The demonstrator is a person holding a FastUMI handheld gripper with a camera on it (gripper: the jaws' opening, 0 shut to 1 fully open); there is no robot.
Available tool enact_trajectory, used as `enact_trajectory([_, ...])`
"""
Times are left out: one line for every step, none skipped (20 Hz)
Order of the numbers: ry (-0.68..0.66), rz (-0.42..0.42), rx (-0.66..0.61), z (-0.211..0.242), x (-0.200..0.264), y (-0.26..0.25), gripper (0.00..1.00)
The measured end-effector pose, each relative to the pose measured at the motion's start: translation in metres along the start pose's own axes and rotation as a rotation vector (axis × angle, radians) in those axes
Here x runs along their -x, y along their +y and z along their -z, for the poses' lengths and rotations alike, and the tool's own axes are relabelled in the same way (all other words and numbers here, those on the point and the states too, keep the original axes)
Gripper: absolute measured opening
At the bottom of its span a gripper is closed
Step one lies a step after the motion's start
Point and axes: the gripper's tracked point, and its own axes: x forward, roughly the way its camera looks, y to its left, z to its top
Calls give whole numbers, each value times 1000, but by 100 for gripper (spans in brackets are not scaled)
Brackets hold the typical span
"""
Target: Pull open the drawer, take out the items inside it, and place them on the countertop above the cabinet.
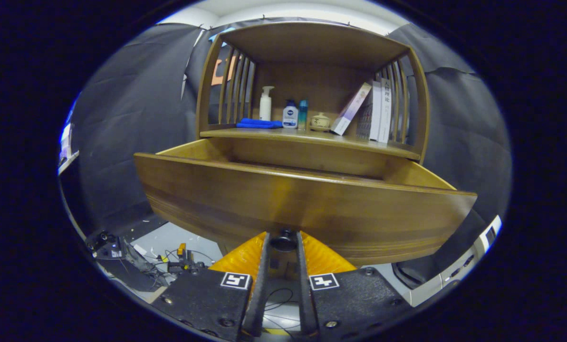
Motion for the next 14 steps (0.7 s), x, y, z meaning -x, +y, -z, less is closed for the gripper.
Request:
enact_trajectory([14,-25,-4,-6,5,3,35])
enact_trajectory([25,-59,-15,-15,12,9,39])
enact_trajectory([27,-95,-33,-27,19,15,43])
enact_trajectory([20,-121,-49,-42,24,17,48])
enact_trajectory([11,-136,-66,-58,27,18,51])
enact_trajectory([13,-145,-72,-69,29,19,57])
enact_trajectory([20,-155,-76,-82,27,20,64])
enact_trajectory([36,-159,-71,-91,25,19,70])
enact_trajectory([52,-162,-74,-100,22,18,76])
enact_trajectory([63,-170,-78,-109,16,18,82])
enact_trajectory([85,-177,-84,-115,10,18,83])
enact_trajectory([110,-179,-91,-119,4,16,84])
enact_trajectory([140,-177,-94,-122,-3,13,84])
enact_trajectory([174,-163,-92,-122,-12,8,84])
